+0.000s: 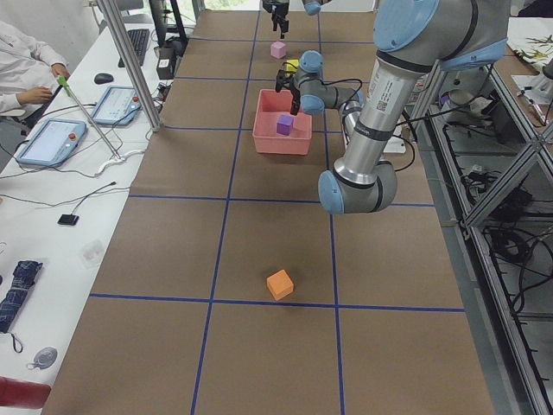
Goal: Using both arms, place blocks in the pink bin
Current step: 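Drop the purple cube from the left gripper while the right grasps the light pink cube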
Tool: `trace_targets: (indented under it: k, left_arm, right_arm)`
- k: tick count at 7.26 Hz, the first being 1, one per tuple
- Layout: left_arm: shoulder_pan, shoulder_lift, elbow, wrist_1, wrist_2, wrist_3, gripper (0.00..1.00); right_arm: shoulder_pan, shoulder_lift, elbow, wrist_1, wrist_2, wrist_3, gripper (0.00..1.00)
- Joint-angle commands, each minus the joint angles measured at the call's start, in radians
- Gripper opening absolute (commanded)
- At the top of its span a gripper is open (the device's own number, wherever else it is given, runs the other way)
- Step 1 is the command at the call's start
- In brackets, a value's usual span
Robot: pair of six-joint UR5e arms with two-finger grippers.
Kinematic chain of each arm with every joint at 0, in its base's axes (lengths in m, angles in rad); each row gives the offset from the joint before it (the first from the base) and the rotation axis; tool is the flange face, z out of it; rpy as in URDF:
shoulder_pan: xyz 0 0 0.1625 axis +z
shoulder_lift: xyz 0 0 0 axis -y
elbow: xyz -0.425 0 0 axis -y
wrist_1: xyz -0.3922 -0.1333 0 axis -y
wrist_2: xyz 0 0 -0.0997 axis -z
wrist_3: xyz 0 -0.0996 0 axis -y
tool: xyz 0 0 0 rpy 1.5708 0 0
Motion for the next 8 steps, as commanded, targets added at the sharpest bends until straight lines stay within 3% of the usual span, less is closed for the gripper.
trace_targets:
  k: [1,6,7,8]
  left_arm:
    - [0.000,0.000,0.000,0.000,0.001,0.000,1.00]
    - [0.000,0.007,0.000,0.000,0.003,0.003,1.00]
    - [0.000,0.007,0.001,0.000,0.003,0.005,1.00]
    - [0.000,0.013,0.000,0.000,0.000,0.009,1.00]
  right_arm:
    - [-0.039,0.009,-0.064,0.069,-0.017,0.001,1.00]
    - [-0.082,0.062,-0.142,0.069,-0.017,0.003,1.00]
    - [-0.091,0.062,-0.155,0.069,-0.017,0.004,0.93]
    - [-0.093,0.062,-0.155,0.069,-0.019,0.035,0.30]
